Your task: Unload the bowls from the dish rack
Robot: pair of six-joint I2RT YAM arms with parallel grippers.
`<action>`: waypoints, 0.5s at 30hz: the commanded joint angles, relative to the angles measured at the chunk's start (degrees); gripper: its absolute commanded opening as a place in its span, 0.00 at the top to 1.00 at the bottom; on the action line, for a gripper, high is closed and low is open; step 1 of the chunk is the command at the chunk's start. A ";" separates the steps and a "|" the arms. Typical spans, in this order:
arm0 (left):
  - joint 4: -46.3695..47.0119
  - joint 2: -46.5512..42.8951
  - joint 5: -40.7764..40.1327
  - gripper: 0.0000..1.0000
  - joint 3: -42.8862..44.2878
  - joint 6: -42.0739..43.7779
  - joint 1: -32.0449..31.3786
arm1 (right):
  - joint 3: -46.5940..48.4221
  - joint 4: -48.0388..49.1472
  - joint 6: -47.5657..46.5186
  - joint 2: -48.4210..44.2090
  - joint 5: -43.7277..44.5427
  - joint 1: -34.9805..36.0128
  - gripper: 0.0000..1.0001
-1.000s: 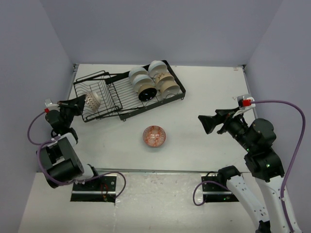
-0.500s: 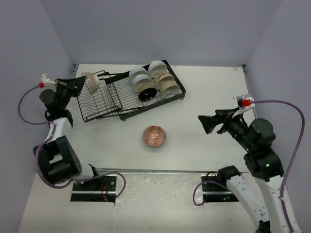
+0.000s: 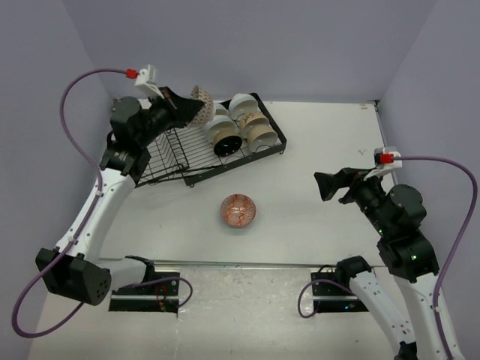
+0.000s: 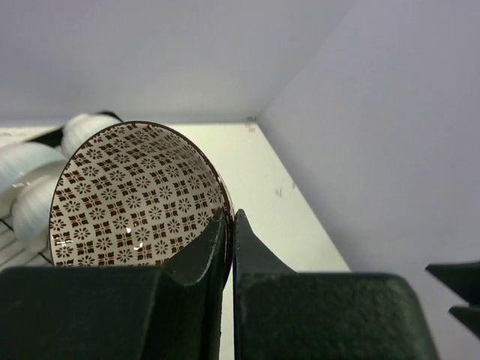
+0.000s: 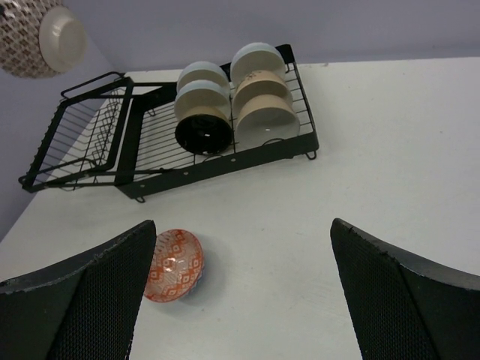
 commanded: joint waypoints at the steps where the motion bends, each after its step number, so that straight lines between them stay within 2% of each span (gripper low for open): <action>1: -5.73 -1.46 -9.26 1.00 -1.16 9.10 -7.12 | 1.30 -0.41 -0.29 -0.89 4.59 0.21 0.01; 5: -7.92 -0.76 -14.10 1.00 -1.88 14.36 -15.22 | 1.57 -0.85 -0.46 -0.89 5.39 0.21 0.01; 8: -16.07 1.43 -23.05 1.00 1.63 21.04 -24.00 | 1.74 -1.03 -0.55 -0.80 6.70 0.12 0.01; 9: -17.15 1.88 -28.73 1.00 2.08 22.36 -26.20 | 1.66 -1.03 -0.55 -0.80 6.97 0.12 0.01; 10: -18.20 2.23 -30.70 1.00 2.34 24.29 -29.88 | 1.66 -1.03 -0.55 -0.80 7.06 0.12 0.01; 14: -22.69 4.60 -42.21 1.00 2.09 26.59 -38.60 | 1.74 -1.20 -0.11 -0.63 8.72 0.12 0.01; 15: -23.31 5.13 -47.37 1.00 1.39 26.77 -40.53 | 1.74 -1.29 -0.03 -0.71 8.99 0.12 0.01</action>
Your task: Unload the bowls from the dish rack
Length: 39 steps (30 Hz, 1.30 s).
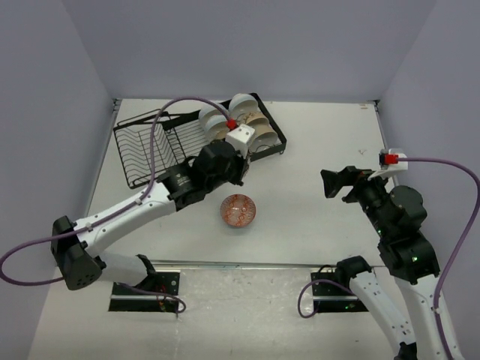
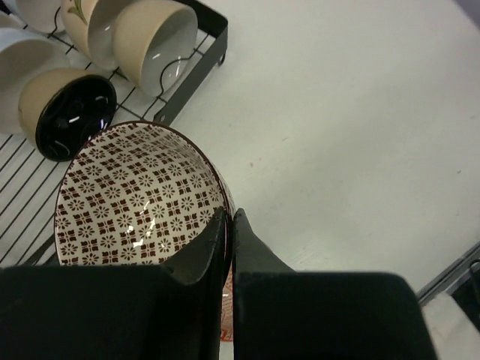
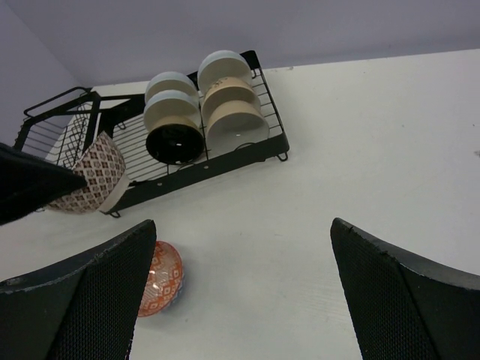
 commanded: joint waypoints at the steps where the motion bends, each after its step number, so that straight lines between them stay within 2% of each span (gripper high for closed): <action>1: -1.87 1.69 -17.38 1.00 2.26 5.59 -7.59 | 1.74 -0.22 -0.03 -0.04 2.96 0.21 0.01; 5: -4.94 6.09 -29.76 1.00 1.99 5.50 -16.14 | 1.92 -0.48 0.15 -0.04 3.75 0.12 0.01; 6: -4.86 6.80 -30.83 1.00 1.73 5.15 -18.59 | 1.92 -0.57 0.15 0.05 3.84 0.12 0.01; 13: -3.89 16.46 -36.29 1.00 -0.65 1.99 -24.85 | 1.83 -0.66 0.15 0.31 3.84 0.21 0.01; 19: -0.30 20.60 -39.72 1.00 -2.75 -0.12 -26.26 | 1.66 -0.48 0.15 0.32 2.87 0.12 0.01; 27: 4.89 22.45 -39.37 1.00 -7.68 -1.26 -26.26 | 1.30 -0.04 0.06 0.67 0.85 0.12 0.01; 38: 3.41 23.33 -39.72 1.00 -8.38 -4.78 -26.26 | 1.04 0.13 -0.03 0.67 -0.12 0.12 0.01; 39: 2.88 23.33 -39.72 0.92 -8.30 -4.87 -26.26 | 1.04 0.13 -0.11 0.67 -0.12 0.21 0.01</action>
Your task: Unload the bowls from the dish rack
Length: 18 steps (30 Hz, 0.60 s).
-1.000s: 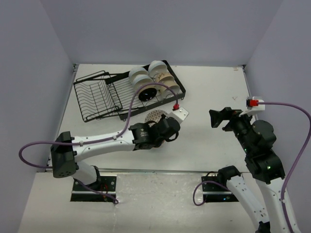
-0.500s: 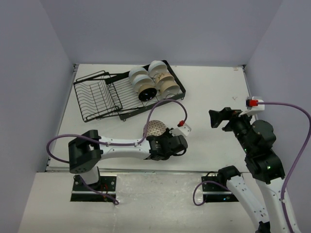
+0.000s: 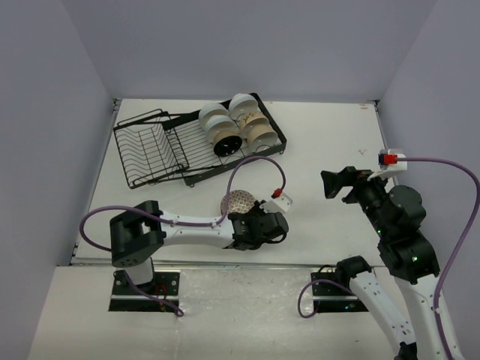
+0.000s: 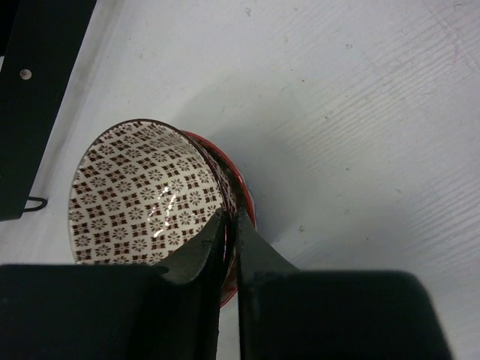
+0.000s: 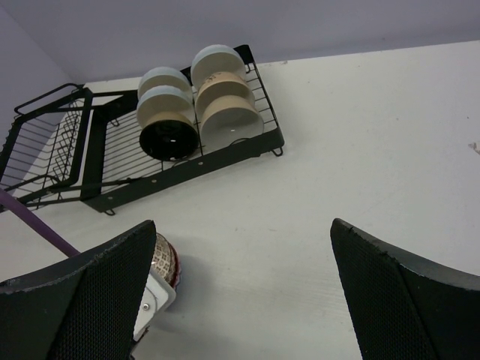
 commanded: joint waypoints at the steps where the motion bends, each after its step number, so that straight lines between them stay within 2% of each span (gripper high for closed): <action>1: 1.15 -0.30 -4.66 0.85 0.95 -2.75 -0.05 | 1.04 1.27 -0.16 0.60 -0.99 0.12 0.01; 5: 0.09 -1.35 -4.49 0.57 1.21 -3.10 -0.05 | 1.04 1.36 -0.16 0.51 -1.17 0.12 0.01; 9: -1.57 -2.23 -4.93 0.49 2.09 -3.19 -0.05 | 1.04 1.36 -0.24 0.43 -1.25 0.12 0.01; 13: -3.42 -4.24 -4.23 0.47 3.50 -3.45 -0.05 | 1.04 1.44 -0.25 0.43 -1.34 0.12 0.01; 17: -6.58 -7.67 -2.29 0.37 6.39 -4.33 -0.05 | 1.04 1.44 -0.25 0.69 -1.34 0.12 0.01; 18: -7.28 -8.38 -1.59 0.29 8.05 -4.68 -0.05 | 1.13 1.36 -0.33 0.69 -1.34 0.12 0.01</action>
